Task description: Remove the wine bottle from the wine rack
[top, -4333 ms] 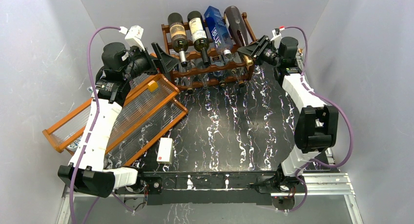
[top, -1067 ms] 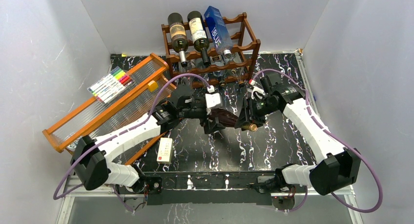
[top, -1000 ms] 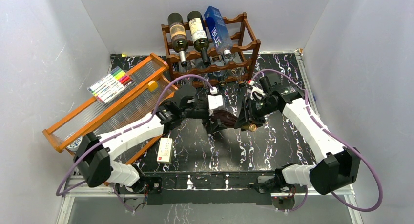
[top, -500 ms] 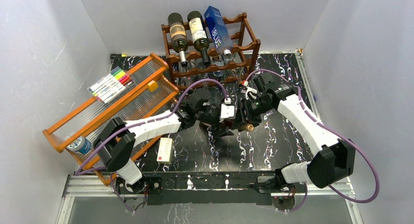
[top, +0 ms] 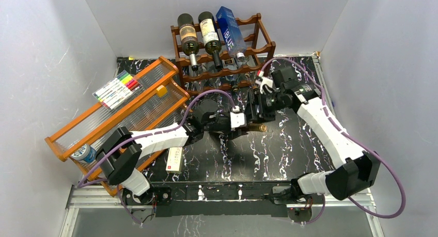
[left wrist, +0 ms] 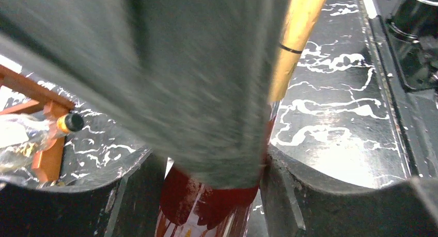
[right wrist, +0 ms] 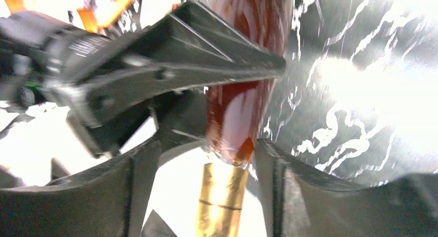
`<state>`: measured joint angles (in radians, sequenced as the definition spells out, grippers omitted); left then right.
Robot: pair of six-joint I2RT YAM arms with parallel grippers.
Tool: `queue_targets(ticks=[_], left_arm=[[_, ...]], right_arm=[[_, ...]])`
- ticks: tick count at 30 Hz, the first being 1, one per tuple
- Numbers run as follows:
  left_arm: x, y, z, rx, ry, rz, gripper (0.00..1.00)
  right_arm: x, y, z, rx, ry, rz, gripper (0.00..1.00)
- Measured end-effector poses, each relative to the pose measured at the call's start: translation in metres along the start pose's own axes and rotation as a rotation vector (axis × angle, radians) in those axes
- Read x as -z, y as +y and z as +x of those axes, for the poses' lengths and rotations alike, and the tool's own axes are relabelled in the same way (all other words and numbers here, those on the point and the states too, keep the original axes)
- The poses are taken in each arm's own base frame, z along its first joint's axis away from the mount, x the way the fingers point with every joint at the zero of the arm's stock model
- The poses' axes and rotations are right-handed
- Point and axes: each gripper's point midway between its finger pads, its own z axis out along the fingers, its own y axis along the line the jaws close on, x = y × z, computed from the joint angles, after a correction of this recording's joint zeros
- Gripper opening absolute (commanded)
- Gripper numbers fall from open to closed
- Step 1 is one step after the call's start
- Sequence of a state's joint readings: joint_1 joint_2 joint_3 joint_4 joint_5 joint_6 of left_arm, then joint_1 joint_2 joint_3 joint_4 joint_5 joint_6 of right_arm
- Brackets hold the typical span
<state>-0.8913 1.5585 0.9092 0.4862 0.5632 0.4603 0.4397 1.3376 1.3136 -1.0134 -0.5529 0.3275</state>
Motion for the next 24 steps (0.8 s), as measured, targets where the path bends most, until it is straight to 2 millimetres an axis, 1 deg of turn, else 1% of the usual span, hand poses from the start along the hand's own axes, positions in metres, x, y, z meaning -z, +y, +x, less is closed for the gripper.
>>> queue_targets(ticks=[2, 4, 6, 7, 9, 11, 15, 17, 19, 22, 24], left_arm=[[0.002, 0.006, 0.002, 0.018, 0.005, -0.038, 0.14], [0.003, 0.01, 0.005, 0.031, 0.013, -0.066, 0.13], [0.005, 0.013, 0.009, 0.051, 0.024, -0.101, 0.12], [0.006, 0.016, 0.011, 0.064, 0.031, -0.124, 0.09], [0.01, 0.022, 0.016, 0.096, 0.048, -0.178, 0.06], [0.014, 0.03, 0.02, 0.135, 0.066, -0.241, 0.05], [0.02, 0.039, 0.029, 0.208, 0.087, -0.326, 0.05], [0.022, 0.043, 0.032, 0.248, 0.09, -0.359, 0.06], [0.024, 0.044, 0.034, 0.276, 0.089, -0.381, 0.06], [0.024, 0.045, 0.036, 0.317, 0.087, -0.401, 0.06], [0.024, 0.045, 0.036, 0.336, 0.086, -0.406, 0.06]], right_arm=[[0.008, 0.009, -0.019, 0.055, -0.091, -0.012, 0.86], [0.019, 0.015, -0.036, 0.096, -0.185, 0.006, 0.87], [0.027, 0.014, -0.047, 0.107, -0.254, 0.043, 0.87], [0.032, 0.01, -0.052, 0.106, -0.291, 0.074, 0.87], [0.04, 0.003, -0.06, 0.097, -0.356, 0.13, 0.88], [0.048, -0.002, -0.066, 0.097, -0.428, 0.166, 0.88], [0.06, -0.008, -0.066, 0.073, -0.562, 0.184, 0.89], [0.06, -0.009, -0.066, 0.056, -0.602, 0.172, 0.88], [0.055, -0.011, -0.068, 0.033, -0.626, 0.151, 0.88], [0.036, -0.02, -0.07, 0.003, -0.632, 0.123, 0.87], [0.022, -0.028, -0.068, -0.021, -0.614, 0.112, 0.85]])
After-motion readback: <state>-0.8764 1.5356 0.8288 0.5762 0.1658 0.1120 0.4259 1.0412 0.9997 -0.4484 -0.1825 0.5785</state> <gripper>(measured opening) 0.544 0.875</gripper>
